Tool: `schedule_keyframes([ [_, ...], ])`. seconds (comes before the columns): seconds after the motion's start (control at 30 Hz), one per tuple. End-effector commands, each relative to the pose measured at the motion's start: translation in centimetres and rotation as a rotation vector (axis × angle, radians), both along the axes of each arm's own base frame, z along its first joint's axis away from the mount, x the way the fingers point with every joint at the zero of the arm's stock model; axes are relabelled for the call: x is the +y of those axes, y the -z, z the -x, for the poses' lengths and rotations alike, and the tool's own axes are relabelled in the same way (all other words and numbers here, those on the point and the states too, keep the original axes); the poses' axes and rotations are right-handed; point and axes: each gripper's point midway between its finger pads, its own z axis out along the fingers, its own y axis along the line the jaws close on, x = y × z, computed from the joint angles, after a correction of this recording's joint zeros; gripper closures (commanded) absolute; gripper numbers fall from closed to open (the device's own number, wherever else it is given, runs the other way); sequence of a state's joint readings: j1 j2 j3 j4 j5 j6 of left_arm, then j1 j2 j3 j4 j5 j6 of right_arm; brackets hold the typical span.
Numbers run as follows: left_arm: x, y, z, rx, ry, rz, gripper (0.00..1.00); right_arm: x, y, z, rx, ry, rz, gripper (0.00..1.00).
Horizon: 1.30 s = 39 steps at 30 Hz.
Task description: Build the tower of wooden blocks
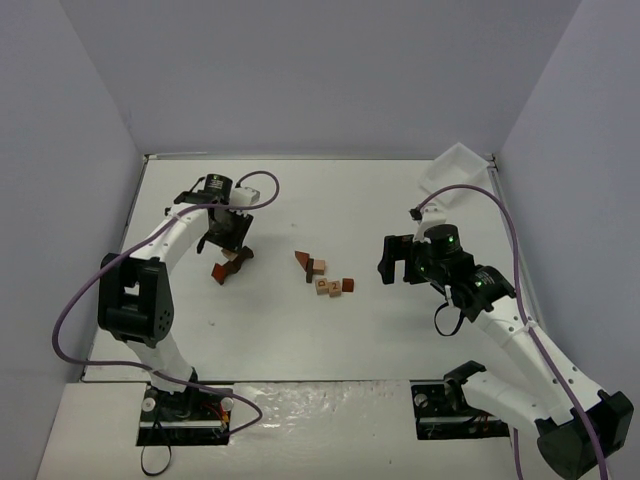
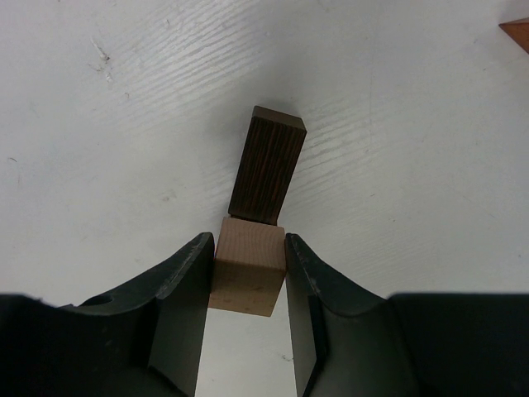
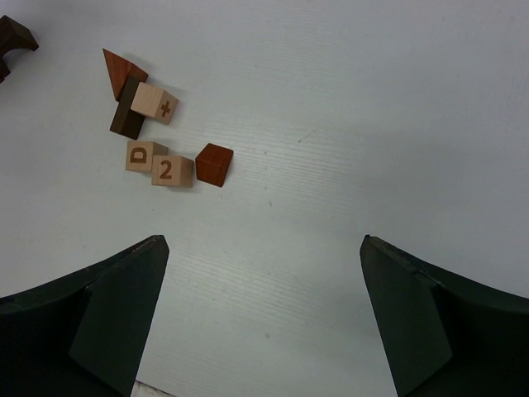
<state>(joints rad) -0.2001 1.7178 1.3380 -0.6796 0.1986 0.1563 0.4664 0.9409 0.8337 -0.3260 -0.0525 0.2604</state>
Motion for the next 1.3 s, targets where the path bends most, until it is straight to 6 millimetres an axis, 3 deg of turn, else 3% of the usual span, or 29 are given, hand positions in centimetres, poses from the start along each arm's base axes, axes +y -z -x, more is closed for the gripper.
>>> schedule_keyframes([
  [0.0, 0.2, -0.9, -0.5, -0.026, 0.019, 0.011, 0.89, 0.6, -1.5, -0.8, -0.044, -0.007, -0.028, 0.0],
  [1.13, 1.6, 1.6, 0.4, 0.011, -0.015, -0.029, 0.88, 0.9, -1.2, -0.7, -0.03, -0.014, -0.032, 0.0],
  [1.27, 1.5, 1.7, 0.4, 0.01, -0.011, -0.027, 0.82, 0.8, -1.1, -0.7, -0.028, -0.014, -0.031, 0.0],
])
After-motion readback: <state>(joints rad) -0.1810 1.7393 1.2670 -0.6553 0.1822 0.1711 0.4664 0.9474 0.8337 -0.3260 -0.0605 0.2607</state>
